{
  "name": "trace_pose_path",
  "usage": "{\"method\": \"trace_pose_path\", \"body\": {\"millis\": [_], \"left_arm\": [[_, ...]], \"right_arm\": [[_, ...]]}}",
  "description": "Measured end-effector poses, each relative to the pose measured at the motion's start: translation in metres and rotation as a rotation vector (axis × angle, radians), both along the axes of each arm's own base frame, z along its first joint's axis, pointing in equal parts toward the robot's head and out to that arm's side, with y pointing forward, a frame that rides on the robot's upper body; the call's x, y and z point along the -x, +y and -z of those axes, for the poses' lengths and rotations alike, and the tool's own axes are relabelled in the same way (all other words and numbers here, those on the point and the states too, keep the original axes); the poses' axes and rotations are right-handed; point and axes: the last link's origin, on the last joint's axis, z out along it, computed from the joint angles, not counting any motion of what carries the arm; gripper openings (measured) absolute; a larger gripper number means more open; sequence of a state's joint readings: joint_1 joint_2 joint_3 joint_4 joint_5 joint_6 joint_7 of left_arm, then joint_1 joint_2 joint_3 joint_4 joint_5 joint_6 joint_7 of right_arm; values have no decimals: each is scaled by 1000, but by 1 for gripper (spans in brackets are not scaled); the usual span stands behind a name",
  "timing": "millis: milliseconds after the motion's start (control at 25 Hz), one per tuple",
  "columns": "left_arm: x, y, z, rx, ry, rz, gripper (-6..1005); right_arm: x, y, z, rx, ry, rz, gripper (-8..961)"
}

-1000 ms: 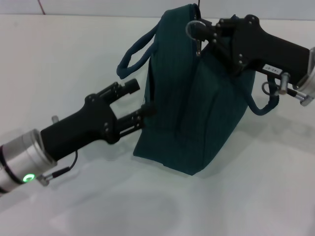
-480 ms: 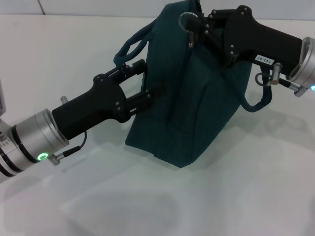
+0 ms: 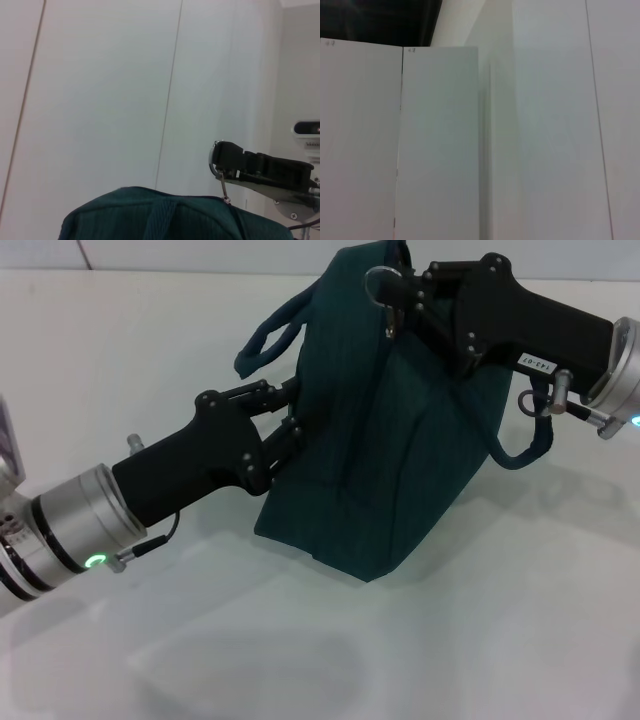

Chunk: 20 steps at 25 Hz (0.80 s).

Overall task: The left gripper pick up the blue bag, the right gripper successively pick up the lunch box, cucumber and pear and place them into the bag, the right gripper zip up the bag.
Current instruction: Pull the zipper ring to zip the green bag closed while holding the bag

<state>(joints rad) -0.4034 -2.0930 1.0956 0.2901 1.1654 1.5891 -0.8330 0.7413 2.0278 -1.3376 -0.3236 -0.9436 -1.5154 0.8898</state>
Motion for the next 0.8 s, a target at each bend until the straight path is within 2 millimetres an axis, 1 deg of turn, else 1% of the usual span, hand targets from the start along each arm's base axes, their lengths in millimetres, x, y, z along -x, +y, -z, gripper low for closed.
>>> {"method": "trace_pose_path", "body": {"millis": [200, 440, 640, 800], "left_arm": [[-2, 1, 0, 4, 1, 5, 285], [-2, 2, 0, 4, 5, 10, 100], [-3, 0, 1, 35, 18, 29, 60], [-6, -4, 4, 86, 30, 68, 60]], "right_arm": [[-1, 0, 0, 2, 1, 2, 93], [-1, -1, 0, 2, 1, 3, 95], [-1, -1, 0, 3, 3, 5, 96], [-2, 0, -1, -1, 7, 9, 97]]}}
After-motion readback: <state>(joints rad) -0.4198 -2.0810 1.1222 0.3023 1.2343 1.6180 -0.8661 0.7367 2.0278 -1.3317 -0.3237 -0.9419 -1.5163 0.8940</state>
